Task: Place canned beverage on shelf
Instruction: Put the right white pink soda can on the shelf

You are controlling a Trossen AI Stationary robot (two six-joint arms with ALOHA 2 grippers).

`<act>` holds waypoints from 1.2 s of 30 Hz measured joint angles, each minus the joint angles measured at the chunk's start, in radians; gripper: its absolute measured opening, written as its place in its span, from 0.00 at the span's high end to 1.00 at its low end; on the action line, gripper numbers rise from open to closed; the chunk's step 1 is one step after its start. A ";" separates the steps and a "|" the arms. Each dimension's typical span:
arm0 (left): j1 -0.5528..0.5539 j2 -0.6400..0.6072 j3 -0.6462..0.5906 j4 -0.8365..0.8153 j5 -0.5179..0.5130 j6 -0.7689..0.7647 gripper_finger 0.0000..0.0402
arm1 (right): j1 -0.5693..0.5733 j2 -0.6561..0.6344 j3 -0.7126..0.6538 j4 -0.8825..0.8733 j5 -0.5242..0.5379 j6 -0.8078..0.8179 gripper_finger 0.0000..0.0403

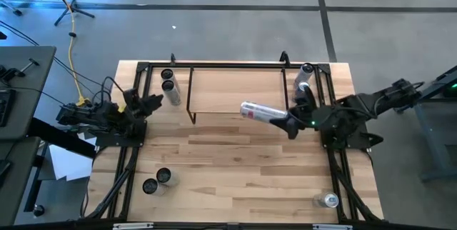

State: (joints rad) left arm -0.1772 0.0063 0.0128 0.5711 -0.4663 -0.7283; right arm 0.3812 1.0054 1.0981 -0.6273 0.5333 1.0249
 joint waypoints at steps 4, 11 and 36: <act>0.000 0.000 0.000 0.001 0.041 0.056 0.99 | -0.035 0.000 0.000 0.001 -0.050 -0.021 0.39; 0.000 0.015 0.050 0.001 0.028 0.102 0.92 | -0.076 0.000 0.000 0.007 -0.084 -0.039 0.39; -0.001 0.856 0.847 -0.343 0.136 0.595 0.54 | -0.302 0.056 0.000 0.314 -0.354 -0.536 0.39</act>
State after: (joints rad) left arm -0.1786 0.8620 0.8603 0.2277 -0.3308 -0.1330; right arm 0.0789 1.0611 1.0981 -0.3138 0.1793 0.4893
